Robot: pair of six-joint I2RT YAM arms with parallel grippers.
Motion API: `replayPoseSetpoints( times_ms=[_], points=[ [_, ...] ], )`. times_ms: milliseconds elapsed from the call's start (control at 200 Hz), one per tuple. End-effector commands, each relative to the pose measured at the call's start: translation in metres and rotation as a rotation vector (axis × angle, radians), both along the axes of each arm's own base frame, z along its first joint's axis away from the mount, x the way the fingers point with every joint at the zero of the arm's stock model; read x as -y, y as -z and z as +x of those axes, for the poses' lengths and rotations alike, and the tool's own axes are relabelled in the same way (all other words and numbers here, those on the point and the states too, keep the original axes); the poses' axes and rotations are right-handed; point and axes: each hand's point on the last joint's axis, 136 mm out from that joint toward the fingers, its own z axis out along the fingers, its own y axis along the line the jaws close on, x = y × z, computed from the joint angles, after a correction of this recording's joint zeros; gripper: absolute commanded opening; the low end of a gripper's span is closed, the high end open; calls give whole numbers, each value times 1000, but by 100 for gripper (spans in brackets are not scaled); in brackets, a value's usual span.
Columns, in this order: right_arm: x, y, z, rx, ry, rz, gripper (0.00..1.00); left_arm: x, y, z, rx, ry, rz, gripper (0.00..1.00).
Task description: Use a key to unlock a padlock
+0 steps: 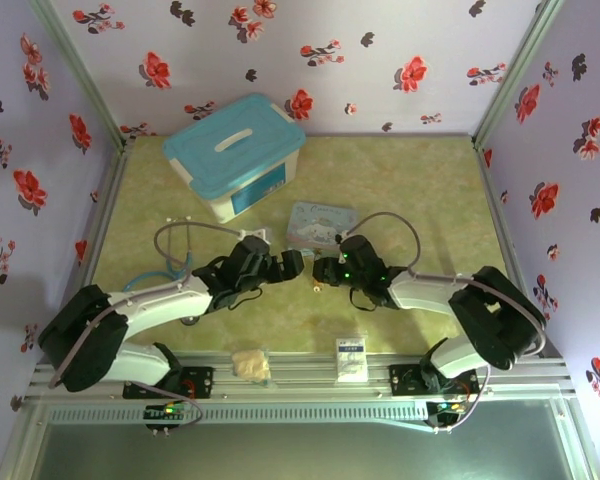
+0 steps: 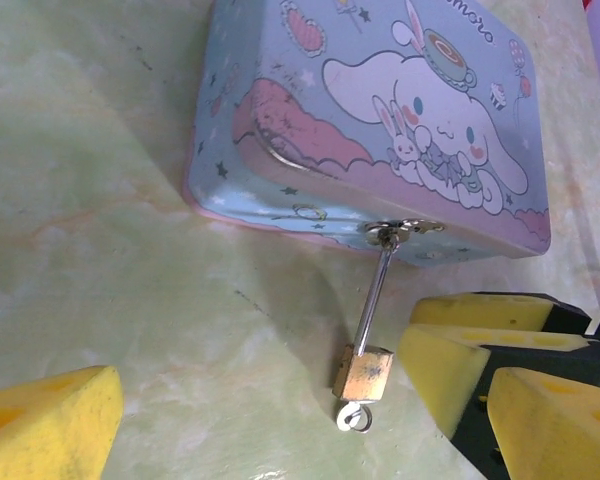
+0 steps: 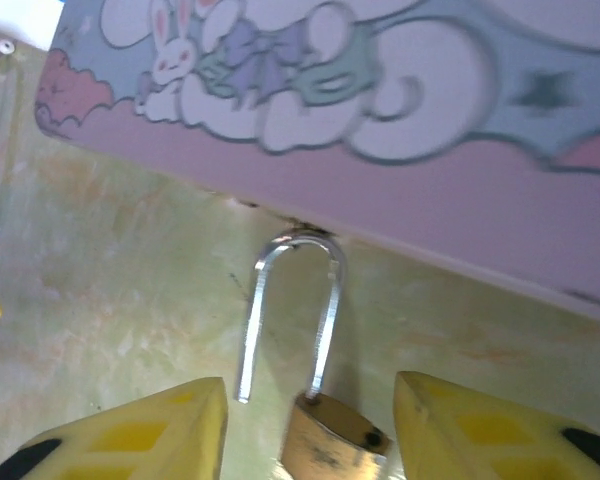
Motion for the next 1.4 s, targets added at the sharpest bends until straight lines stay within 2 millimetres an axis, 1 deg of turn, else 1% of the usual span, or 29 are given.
replayPoseSetpoints(
  times_ms=[0, 100, 165, 435, 515, 735, 815, 905, 1000, 1085, 1190, 1250, 1295, 1350, 1395],
  points=[
    [7, 17, 1, -28, 15, -104, 44, -3, -9, 5, 22, -24, -34, 94],
    [7, 23, -1, -40, 11, -127, 40, -5, -8, 4, 24, -24, -31, 94],
    [5, 25, -3, -41, 7, -141, 38, -6, -8, 4, 27, -30, -31, 94],
    [2, 39, -11, -81, -9, -190, 38, -7, -6, 6, 27, -36, -32, 94],
    [2, 43, -13, -97, -4, -187, 32, -9, -4, 6, 25, -40, -30, 94],
    [8, 47, -19, -104, 24, -162, 26, -12, -1, 8, 22, -46, -22, 95],
    [10, 46, -20, -98, 42, -130, 20, -12, -3, 11, 32, -46, -15, 95],
    [10, 44, -21, -106, 57, -100, 15, -11, -10, 21, 56, -40, 9, 95],
    [10, 43, -22, -120, 74, -63, 13, -7, -20, 37, 92, -30, 38, 95],
    [11, 40, -21, -122, 88, -32, 13, 0, -23, 51, 111, -10, 73, 95],
    [16, 38, -19, -127, 108, 10, 12, 7, -18, 70, 125, 8, 123, 95],
    [18, 36, -19, -126, 113, 27, 12, 10, -10, 81, 119, 6, 141, 96],
    [20, 36, -19, -127, 119, 30, 12, 12, -5, 88, 120, 9, 151, 95],
    [22, 35, -20, -122, 121, 33, 12, 16, -5, 94, 133, 16, 175, 95],
    [24, 34, -20, -119, 131, 38, 12, 15, -3, 99, 124, 4, 210, 95]
  ],
)
